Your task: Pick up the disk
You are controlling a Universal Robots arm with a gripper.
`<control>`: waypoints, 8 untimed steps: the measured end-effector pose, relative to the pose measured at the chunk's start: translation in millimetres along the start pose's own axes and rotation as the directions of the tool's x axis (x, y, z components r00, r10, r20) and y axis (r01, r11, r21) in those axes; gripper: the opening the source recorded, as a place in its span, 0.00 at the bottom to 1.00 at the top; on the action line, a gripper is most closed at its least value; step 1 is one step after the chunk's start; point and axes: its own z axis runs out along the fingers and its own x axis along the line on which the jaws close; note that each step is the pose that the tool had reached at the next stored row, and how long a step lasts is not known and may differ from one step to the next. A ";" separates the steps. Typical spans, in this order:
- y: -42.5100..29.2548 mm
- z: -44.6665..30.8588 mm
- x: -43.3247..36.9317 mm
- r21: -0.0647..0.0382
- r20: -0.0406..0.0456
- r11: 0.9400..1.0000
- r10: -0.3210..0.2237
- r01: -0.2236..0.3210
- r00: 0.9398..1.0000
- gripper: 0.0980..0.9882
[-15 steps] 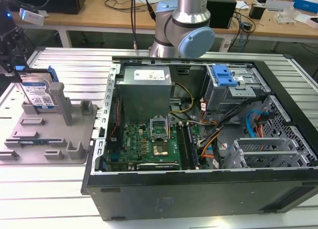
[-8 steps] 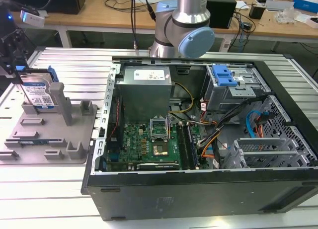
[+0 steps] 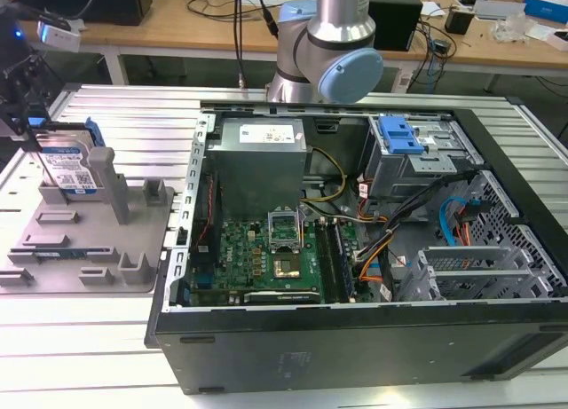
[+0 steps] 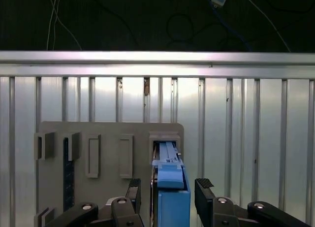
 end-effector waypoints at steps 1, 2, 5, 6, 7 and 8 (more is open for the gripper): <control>0.0 0.3 0.0 0.000 0.000 1.000 0.000 0.000 1.000 0.52; 0.0 0.7 0.0 0.000 0.000 1.000 0.000 0.000 1.000 0.52; 0.2 1.5 0.0 0.000 0.000 1.000 0.000 0.000 1.000 0.52; 0.2 1.8 -0.1 0.000 0.000 1.000 0.000 0.000 1.000 0.50; 0.2 1.9 -0.1 0.000 0.000 1.000 0.000 0.000 1.000 0.50; 0.2 2.1 -0.1 0.000 0.000 1.000 0.000 0.000 1.000 0.42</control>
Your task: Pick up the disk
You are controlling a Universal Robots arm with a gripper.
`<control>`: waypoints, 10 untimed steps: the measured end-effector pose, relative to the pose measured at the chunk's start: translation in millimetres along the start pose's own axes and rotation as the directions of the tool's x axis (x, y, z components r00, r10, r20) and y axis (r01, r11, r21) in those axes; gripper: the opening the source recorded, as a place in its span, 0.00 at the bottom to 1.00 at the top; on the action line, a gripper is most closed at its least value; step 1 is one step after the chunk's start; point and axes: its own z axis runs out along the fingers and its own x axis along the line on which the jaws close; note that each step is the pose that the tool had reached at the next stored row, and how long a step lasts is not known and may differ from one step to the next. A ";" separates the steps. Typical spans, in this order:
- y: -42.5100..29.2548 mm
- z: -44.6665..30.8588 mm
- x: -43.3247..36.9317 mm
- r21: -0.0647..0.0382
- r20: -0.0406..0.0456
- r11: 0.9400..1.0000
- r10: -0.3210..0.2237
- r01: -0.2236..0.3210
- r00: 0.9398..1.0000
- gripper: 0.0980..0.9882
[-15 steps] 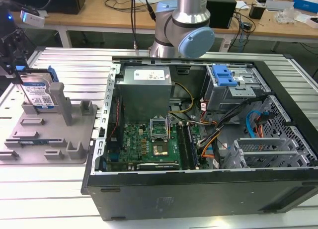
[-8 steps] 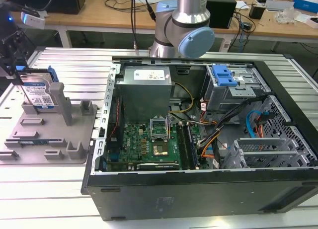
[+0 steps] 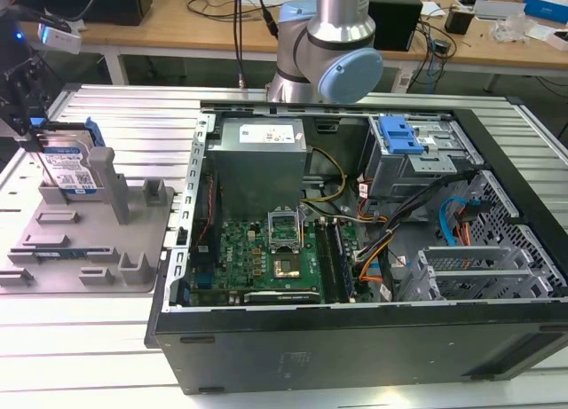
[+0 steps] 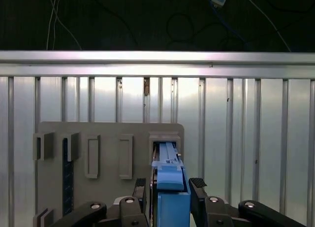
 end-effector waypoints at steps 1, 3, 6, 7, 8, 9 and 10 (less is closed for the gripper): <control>0.0 0.1 0.0 0.000 0.000 1.000 0.000 0.000 1.000 0.42; 0.1 0.3 0.0 0.000 0.000 1.000 0.000 0.000 1.000 0.42; 0.1 0.4 0.0 0.000 0.000 1.000 0.000 0.000 1.000 0.42; 0.1 0.4 0.0 0.000 0.000 1.000 0.000 0.000 1.000 0.42; 0.1 0.4 0.0 0.000 0.000 1.000 0.000 0.000 1.000 0.42; 0.1 0.4 0.0 0.000 0.000 1.000 0.000 0.000 1.000 0.42; 0.1 0.5 0.0 0.000 0.000 1.000 0.000 0.000 1.000 0.42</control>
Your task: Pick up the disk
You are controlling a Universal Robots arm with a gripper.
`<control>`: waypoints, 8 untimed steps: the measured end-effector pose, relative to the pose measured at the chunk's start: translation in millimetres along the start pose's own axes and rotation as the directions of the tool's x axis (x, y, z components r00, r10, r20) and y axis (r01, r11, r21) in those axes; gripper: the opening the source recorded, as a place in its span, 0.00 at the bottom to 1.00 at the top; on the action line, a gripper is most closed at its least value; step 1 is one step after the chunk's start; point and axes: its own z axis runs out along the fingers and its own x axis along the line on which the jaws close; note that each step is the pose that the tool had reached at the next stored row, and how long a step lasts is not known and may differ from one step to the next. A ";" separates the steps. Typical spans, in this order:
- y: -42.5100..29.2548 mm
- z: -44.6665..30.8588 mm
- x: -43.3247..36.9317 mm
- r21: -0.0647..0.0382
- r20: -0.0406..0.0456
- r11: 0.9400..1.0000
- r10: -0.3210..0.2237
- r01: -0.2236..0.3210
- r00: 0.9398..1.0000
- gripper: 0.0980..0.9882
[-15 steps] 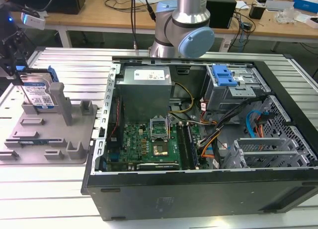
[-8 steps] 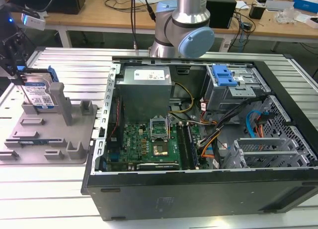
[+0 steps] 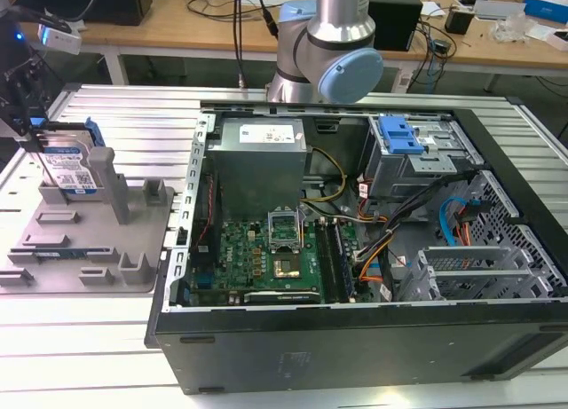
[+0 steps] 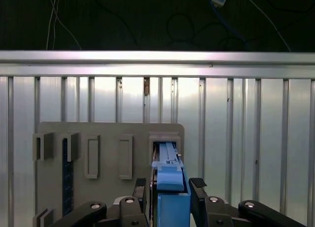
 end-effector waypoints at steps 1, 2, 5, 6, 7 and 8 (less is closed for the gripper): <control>0.0 0.0 0.0 0.000 0.000 1.000 0.000 0.000 1.000 0.42; 0.0 0.0 0.0 0.000 0.000 1.000 0.000 0.000 1.000 0.42; 0.0 0.1 0.0 0.000 0.000 1.000 0.000 0.000 1.000 0.42; 0.0 0.2 0.0 0.000 0.000 1.000 0.000 0.000 1.000 0.42; 0.0 0.2 0.0 0.000 0.000 1.000 0.000 0.000 1.000 0.42; 0.0 0.3 0.0 0.000 0.000 1.000 0.000 0.000 1.000 0.40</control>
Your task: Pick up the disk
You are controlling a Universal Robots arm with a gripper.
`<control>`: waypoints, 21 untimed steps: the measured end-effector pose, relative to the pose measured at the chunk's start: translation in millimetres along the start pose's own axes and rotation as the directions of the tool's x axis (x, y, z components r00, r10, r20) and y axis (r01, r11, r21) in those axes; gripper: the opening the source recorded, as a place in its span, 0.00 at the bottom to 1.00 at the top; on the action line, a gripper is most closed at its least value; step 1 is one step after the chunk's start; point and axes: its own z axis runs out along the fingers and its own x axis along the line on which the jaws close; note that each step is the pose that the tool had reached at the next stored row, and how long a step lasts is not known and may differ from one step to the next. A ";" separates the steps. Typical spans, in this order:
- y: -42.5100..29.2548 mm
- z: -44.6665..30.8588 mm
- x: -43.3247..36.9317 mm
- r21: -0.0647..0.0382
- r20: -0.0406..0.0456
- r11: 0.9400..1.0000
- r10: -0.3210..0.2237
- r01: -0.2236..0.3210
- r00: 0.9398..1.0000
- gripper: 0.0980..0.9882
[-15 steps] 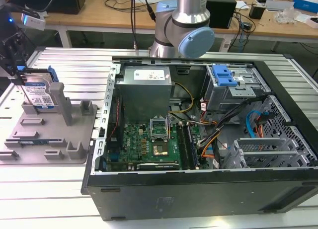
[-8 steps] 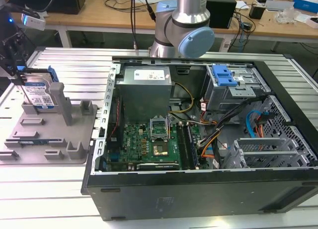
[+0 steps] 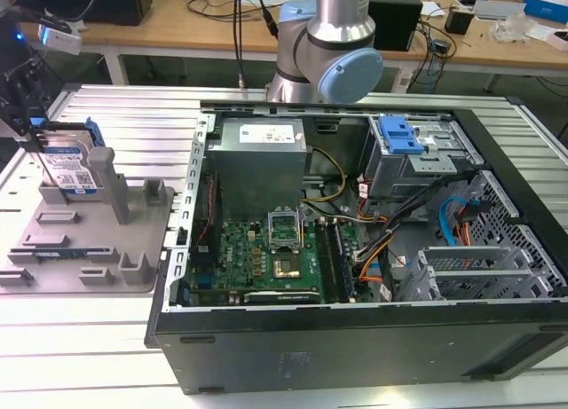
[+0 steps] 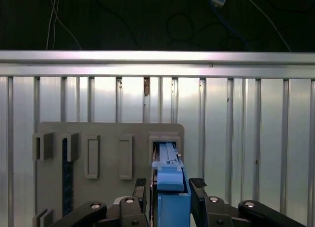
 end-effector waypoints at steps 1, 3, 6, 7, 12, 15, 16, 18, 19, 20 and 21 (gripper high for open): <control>0.0 0.0 0.0 0.000 0.000 1.000 0.000 0.000 1.000 0.33; 0.0 0.2 0.0 0.000 0.000 1.000 0.000 0.000 1.000 0.30; 0.0 0.2 0.0 0.000 0.000 1.000 0.000 0.000 1.000 0.30; 0.0 0.2 0.0 0.000 0.000 1.000 0.000 0.000 1.000 0.30; 0.0 0.3 0.8 0.000 0.002 1.000 0.000 0.000 1.000 0.30; 0.1 0.3 1.3 0.000 0.007 1.000 0.000 0.000 1.000 0.30; 0.1 0.3 1.3 0.000 0.008 1.000 0.000 0.000 1.000 0.30; 0.1 0.2 1.3 0.001 0.011 1.000 0.000 0.000 1.000 0.30; 0.1 0.2 1.3 0.001 0.011 1.000 0.000 0.000 1.000 0.30; 0.1 0.1 1.4 0.001 0.011 1.000 0.000 0.000 1.000 0.30; 0.2 0.0 1.4 0.001 0.011 1.000 0.000 0.000 1.000 0.30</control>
